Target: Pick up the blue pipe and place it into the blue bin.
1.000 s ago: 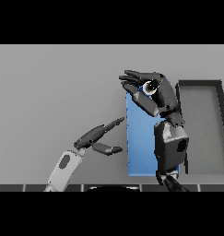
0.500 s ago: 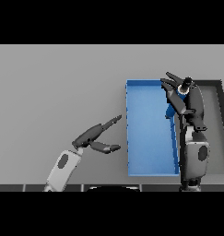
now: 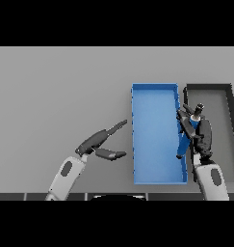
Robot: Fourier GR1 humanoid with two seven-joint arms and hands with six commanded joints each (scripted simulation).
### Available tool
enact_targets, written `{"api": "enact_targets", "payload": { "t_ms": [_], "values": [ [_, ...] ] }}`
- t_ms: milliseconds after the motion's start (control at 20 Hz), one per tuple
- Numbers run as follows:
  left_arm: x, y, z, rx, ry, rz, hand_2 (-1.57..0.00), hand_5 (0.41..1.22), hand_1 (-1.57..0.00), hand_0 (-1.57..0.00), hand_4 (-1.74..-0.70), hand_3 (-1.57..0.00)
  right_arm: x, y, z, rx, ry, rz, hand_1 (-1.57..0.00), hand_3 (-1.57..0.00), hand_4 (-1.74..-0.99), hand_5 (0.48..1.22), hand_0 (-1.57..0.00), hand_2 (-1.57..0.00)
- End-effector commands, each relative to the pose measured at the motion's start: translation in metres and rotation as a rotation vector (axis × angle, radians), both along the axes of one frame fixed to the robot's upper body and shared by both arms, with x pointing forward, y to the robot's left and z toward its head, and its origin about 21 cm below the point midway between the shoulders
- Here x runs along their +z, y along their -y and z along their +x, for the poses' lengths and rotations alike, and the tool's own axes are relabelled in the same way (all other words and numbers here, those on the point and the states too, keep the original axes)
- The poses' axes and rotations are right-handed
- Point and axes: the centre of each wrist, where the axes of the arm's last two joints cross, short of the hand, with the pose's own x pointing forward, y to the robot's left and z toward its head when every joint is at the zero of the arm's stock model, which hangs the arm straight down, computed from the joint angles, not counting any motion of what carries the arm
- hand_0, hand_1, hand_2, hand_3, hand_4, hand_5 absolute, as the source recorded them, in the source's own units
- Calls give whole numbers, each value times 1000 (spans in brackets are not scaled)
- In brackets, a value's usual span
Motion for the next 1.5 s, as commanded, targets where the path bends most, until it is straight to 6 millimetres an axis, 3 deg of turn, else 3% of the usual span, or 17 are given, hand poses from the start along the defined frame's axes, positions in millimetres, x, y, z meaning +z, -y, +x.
{"api": "enact_targets", "payload": {
  "t_ms": [0,100,150,250,350,400,450,550,650,800,1050,1450],
  "values": [
    [-1,0,1,-2,2,-1,1,470,1,1,-928,1,-4,0,-4,-15,-38,32,-1571,-1571,-1498,1221,-1571,-1571],
    [1,-1,3,-1,8,7,1,476,1,1,-923,1,-10,-1,-8,-24,-97,57,-1571,-1571,-1497,1221,-1571,-1571],
    [4,-3,5,5,14,1,1,478,1,1,-923,1,-12,-4,-10,-23,-133,69,-1571,-1257,-1546,1221,-1571,-1571],
    [0,-2,3,-5,17,8,1,481,1,1,-922,1,-14,-7,-14,-44,-209,106,-1571,-804,-1616,1221,-1571,-1571],
    [1,1,3,2,15,8,1,486,1,1,-919,1,-17,-12,-15,-62,-281,131,-1571,-514,-1661,1221,-1571,-1571],
    [2,5,4,-1,15,6,1,489,1,1,-918,1,-20,-15,-15,-68,-321,160,-1571,-411,-1677,1171,-1571,-1571],
    [1,2,4,4,12,6,1,491,1,1,-920,1,-20,-16,-13,-88,-350,180,-1571,-455,-1626,1161,-1571,-1518],
    [1,1,4,4,14,5,1,493,1,1,-921,1,-19,-16,-13,-82,-358,181,-1025,-291,-1469,1148,-1084,-987],
    [1,1,4,3,14,5,1,493,1,1,-924,1,-19,-16,-13,-62,-355,172,-656,-186,-1370,1125,-693,-631],
    [-1,1,3,3,7,7,1,494,1,1,-924,1,-23,-9,-10,-55,-400,53,-335,-95,-1279,1010,-354,-323],
    [0,3,3,5,3,-1,1,496,1,1,-929,1,-24,-13,-8,98,-544,-170,-109,-30,-1190,809,-115,-105],
    [0,-1,2,12,2,3,1,495,1,1,-930,1,-22,-19,-5,151,-580,-256,-17,-4,-1084,714,-19,-17]
  ]
}}
